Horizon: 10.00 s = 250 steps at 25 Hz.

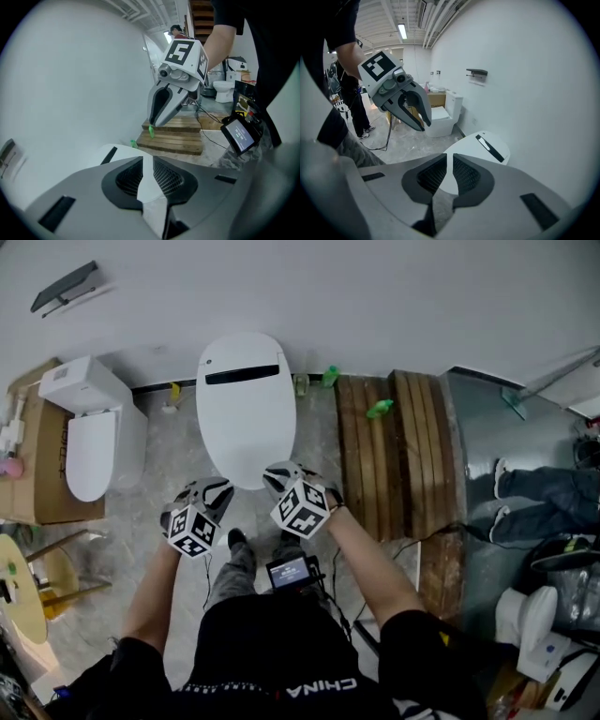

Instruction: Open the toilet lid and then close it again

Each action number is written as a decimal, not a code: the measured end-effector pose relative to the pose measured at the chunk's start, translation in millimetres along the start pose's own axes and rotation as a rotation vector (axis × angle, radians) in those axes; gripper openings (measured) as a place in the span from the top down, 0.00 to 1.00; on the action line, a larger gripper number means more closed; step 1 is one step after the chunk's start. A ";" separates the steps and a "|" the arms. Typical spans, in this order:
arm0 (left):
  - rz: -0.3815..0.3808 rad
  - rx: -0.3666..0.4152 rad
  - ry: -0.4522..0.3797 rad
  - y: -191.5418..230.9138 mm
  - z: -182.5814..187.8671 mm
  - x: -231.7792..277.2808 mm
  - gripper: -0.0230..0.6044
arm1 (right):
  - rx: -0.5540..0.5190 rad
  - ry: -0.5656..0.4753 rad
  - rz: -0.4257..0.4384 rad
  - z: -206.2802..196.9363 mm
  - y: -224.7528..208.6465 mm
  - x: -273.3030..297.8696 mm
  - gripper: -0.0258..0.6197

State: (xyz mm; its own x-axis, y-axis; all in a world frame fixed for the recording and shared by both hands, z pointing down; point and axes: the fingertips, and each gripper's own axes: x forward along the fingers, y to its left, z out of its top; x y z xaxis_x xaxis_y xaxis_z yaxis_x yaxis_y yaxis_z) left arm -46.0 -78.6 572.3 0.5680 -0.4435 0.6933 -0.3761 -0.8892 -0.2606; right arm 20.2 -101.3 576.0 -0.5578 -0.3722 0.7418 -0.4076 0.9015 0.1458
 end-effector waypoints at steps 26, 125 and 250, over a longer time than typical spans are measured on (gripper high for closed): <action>0.164 0.230 0.072 -79.4 -235.0 256.0 0.53 | -0.306 0.099 -0.112 -231.1 63.9 276.4 0.57; -0.200 -0.008 -0.139 275.6 89.9 36.8 0.54 | -0.163 -0.042 0.329 169.0 -218.9 54.1 0.54; 0.189 -0.588 -0.550 225.6 102.6 -22.8 0.95 | 0.421 -0.423 -0.258 115.5 -270.2 -98.1 0.94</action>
State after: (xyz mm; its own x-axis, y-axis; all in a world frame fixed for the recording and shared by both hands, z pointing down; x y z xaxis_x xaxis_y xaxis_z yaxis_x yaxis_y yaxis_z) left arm -68.7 -280.7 428.8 0.6767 -0.7072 0.2050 -0.7360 -0.6579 0.1599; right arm 101.6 -334.0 388.2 -0.6054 -0.6978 0.3828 -0.7673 0.6395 -0.0477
